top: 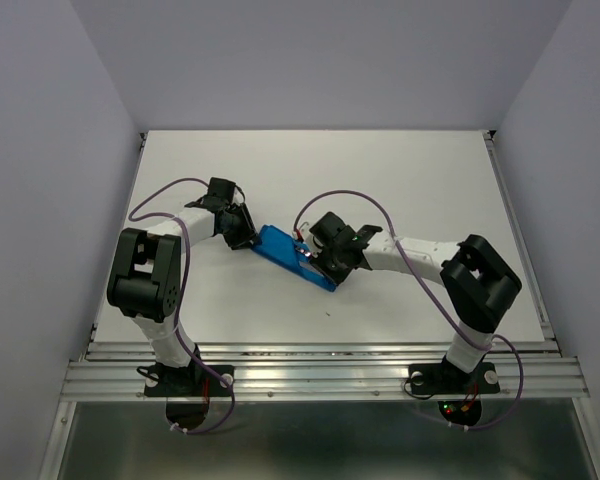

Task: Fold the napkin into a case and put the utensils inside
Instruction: Stuff the knife into the folded napkin, then reset both arms

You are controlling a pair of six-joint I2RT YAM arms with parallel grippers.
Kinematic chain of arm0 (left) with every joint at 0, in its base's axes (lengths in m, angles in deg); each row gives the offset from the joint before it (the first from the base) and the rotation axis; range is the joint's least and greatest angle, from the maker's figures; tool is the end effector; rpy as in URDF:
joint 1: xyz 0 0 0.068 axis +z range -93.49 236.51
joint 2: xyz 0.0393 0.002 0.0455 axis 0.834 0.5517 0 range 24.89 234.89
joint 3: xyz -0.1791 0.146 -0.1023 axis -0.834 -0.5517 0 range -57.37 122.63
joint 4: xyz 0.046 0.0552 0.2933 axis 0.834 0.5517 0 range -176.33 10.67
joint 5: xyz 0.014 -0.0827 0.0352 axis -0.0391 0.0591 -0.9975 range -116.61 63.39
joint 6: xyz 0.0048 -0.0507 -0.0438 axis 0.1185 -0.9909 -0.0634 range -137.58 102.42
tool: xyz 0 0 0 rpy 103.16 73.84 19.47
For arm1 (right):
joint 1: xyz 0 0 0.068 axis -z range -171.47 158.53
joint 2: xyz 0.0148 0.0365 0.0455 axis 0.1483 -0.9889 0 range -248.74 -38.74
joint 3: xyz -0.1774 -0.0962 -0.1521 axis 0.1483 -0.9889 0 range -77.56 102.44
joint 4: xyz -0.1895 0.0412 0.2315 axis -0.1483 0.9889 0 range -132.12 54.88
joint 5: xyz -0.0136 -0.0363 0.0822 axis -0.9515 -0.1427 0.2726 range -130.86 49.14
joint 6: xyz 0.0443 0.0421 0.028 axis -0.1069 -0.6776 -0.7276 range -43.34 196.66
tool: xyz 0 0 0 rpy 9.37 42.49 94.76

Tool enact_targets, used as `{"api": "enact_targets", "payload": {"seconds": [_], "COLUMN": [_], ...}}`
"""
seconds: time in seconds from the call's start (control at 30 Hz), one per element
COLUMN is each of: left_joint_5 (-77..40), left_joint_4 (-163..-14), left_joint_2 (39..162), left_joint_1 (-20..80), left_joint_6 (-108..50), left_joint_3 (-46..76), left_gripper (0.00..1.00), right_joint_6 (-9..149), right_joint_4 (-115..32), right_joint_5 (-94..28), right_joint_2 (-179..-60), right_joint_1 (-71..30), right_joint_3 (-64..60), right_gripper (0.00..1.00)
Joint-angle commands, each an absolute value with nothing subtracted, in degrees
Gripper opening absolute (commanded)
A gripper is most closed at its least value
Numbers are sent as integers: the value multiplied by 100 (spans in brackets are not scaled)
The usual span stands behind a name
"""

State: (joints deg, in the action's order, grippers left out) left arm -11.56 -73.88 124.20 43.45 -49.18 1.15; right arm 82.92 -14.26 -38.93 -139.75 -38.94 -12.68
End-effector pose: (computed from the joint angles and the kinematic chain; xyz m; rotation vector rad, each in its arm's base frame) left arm 0.3785 -0.1022 0.1101 -0.3028 2.5567 -0.6391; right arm 0.2625 0.2889 0.1162 -1.2369 2.4184 0.2636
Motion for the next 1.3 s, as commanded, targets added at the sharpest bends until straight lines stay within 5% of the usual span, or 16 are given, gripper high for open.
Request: {"api": "enact_targets", "payload": {"seconds": [0.0,0.37,0.67,0.8,1.27], "left_joint_5": [-1061,-1140,-1843,-2019,-2415], "left_joint_4": [-7358,-7192,-6559,-6339,-6224], "left_joint_2": [12333,12184,11639,11428,9504], "left_joint_1": [4289,4289,4298,4298,4298], "left_joint_6": [-4905,-4852,-4694,-4624,-4044], "left_joint_3": [230,344,950,1188,1303], "left_gripper": [43,43,44,44,47], "right_joint_6": [8298,8053,6964,5866,3765], "right_joint_4": [-1558,-1733,-2990,-2999,-2236], "right_joint_5": [-3946,-4857,-7512,-8514,-8428], "right_joint_2": [-13920,-13138,-11205,-10572,-9990], "right_joint_1": [-3972,-3972,-3771,-3184,-2593], "right_joint_3": [-997,-1173,-2095,-2446,-3142], "right_gripper": [33,55,100,100,100]}}
